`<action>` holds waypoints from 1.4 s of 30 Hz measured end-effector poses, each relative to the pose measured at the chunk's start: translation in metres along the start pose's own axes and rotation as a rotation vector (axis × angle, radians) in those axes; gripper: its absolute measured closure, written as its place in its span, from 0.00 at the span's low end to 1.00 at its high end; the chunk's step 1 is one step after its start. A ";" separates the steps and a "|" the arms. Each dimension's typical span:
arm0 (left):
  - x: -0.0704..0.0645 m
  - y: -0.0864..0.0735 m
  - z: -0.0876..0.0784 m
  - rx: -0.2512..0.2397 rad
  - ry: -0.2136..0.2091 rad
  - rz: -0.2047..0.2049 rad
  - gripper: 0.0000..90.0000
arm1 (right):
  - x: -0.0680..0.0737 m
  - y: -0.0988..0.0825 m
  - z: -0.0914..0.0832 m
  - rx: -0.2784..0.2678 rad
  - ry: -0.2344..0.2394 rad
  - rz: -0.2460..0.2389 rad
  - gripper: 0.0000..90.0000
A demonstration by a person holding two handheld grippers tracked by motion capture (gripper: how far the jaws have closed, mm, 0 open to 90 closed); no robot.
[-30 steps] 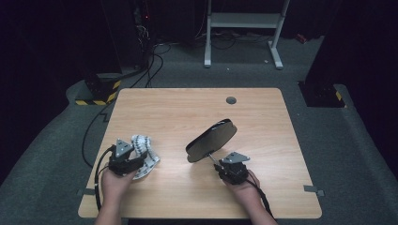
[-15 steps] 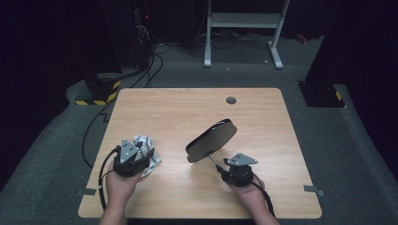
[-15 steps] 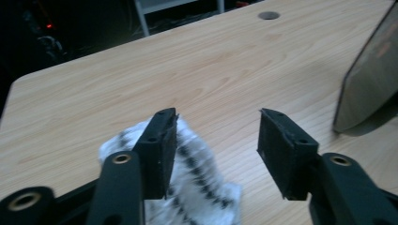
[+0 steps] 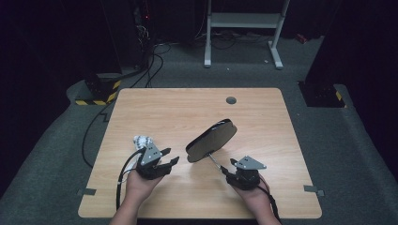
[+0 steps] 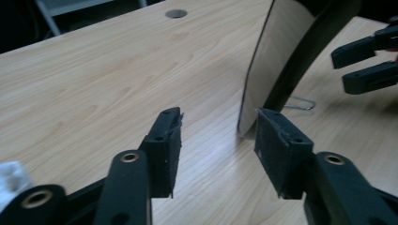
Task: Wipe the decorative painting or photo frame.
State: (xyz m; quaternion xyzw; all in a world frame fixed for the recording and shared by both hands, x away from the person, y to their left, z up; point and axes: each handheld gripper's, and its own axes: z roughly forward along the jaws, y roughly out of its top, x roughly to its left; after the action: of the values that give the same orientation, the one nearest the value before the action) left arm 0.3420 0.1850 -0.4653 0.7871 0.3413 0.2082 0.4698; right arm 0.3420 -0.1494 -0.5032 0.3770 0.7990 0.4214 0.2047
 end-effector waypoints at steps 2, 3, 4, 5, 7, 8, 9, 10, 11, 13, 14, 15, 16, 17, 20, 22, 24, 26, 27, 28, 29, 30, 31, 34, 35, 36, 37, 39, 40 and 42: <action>-0.004 -0.001 0.005 0.002 -0.027 0.010 0.62 | 0.000 -0.001 -0.001 0.002 -0.009 -0.001 0.55; -0.006 -0.001 0.009 0.011 -0.035 0.017 0.64 | 0.001 -0.002 -0.001 0.003 -0.011 -0.001 0.55; -0.008 -0.001 0.011 0.013 -0.041 0.019 0.65 | 0.001 -0.003 -0.001 0.005 -0.016 -0.003 0.54; -0.010 -0.001 0.014 0.012 -0.053 0.017 0.67 | 0.001 -0.004 -0.001 0.005 -0.018 -0.006 0.54; -0.014 -0.001 0.018 0.011 -0.075 0.027 0.68 | 0.001 -0.005 -0.002 0.009 -0.022 -0.007 0.53; -0.016 -0.001 0.021 0.013 -0.080 0.033 0.68 | 0.001 -0.006 -0.002 0.010 -0.025 -0.007 0.53; -0.018 -0.001 0.023 0.017 -0.090 0.039 0.68 | 0.001 -0.007 -0.003 0.012 -0.028 -0.008 0.53; -0.019 -0.001 0.024 0.019 -0.097 0.044 0.68 | 0.000 -0.008 -0.004 0.012 -0.031 -0.005 0.53; -0.020 -0.001 0.026 0.021 -0.100 0.045 0.68 | 0.000 -0.008 -0.004 0.011 -0.032 -0.004 0.53; -0.021 -0.001 0.029 0.029 -0.093 0.047 0.69 | -0.001 -0.009 -0.005 0.011 -0.034 0.000 0.53; -0.022 -0.002 0.030 0.030 -0.096 0.044 0.68 | -0.001 -0.009 -0.006 0.011 -0.034 0.002 0.52; -0.022 -0.003 0.032 0.030 -0.100 0.042 0.68 | -0.001 -0.010 -0.006 0.013 -0.034 0.007 0.52; -0.022 -0.003 0.033 0.035 -0.104 0.042 0.68 | -0.001 -0.010 -0.006 0.014 -0.035 0.005 0.52; -0.024 -0.003 0.035 0.038 -0.101 0.046 0.67 | -0.001 -0.011 -0.006 0.016 -0.036 0.007 0.52; -0.025 -0.005 0.038 0.044 -0.083 0.048 0.67 | -0.001 -0.011 -0.005 0.021 -0.036 0.004 0.52; -0.027 -0.005 0.038 0.045 -0.085 0.051 0.67 | 0.000 -0.011 -0.004 0.025 -0.031 0.007 0.52; -0.029 -0.005 0.039 0.047 -0.091 0.056 0.67 | 0.001 -0.011 -0.004 0.028 -0.030 0.006 0.52; -0.032 -0.005 0.040 0.048 -0.097 0.065 0.67 | 0.001 -0.011 -0.003 0.027 -0.028 0.006 0.52; -0.034 -0.005 0.040 0.049 -0.102 0.070 0.66 | 0.002 -0.011 -0.003 0.027 -0.027 0.006 0.52; -0.036 -0.005 0.041 0.052 -0.105 0.078 0.66 | 0.002 -0.011 -0.004 0.026 -0.027 0.006 0.52; -0.039 -0.005 0.041 0.055 -0.113 0.087 0.66 | 0.002 -0.011 -0.004 0.024 -0.027 0.006 0.52; -0.041 -0.005 0.041 0.054 -0.116 0.091 0.66 | 0.002 -0.011 -0.004 0.022 -0.026 0.006 0.52; -0.044 -0.004 0.042 0.054 -0.122 0.093 0.66 | 0.002 -0.010 -0.004 0.022 -0.025 0.008 0.52; -0.051 -0.004 0.045 0.056 -0.138 0.106 0.65 | 0.002 -0.010 -0.004 0.024 -0.015 0.008 0.54; -0.054 -0.004 0.046 0.057 -0.143 0.114 0.64 | 0.002 -0.010 -0.003 0.024 -0.013 0.008 0.54; -0.056 -0.004 0.048 0.056 -0.151 0.117 0.64 | 0.002 -0.010 -0.003 0.024 -0.011 0.009 0.54; -0.059 -0.004 0.049 0.057 -0.160 0.121 0.64 | 0.002 -0.010 -0.003 0.026 -0.010 0.010 0.54; -0.062 -0.004 0.051 0.056 -0.173 0.132 0.63 | 0.002 -0.010 -0.003 0.027 -0.008 0.011 0.55; -0.063 -0.005 0.052 0.061 -0.170 0.141 0.61 | 0.002 -0.010 -0.003 0.030 -0.006 0.012 0.55; -0.063 -0.006 0.054 0.069 -0.167 0.144 0.59 | 0.003 -0.011 -0.003 0.030 0.002 0.015 0.55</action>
State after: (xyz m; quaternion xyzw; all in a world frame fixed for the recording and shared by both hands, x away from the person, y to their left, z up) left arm 0.3321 0.1086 -0.4960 0.8398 0.2503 0.1636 0.4531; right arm 0.3336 -0.1528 -0.5101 0.3857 0.8026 0.4112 0.1949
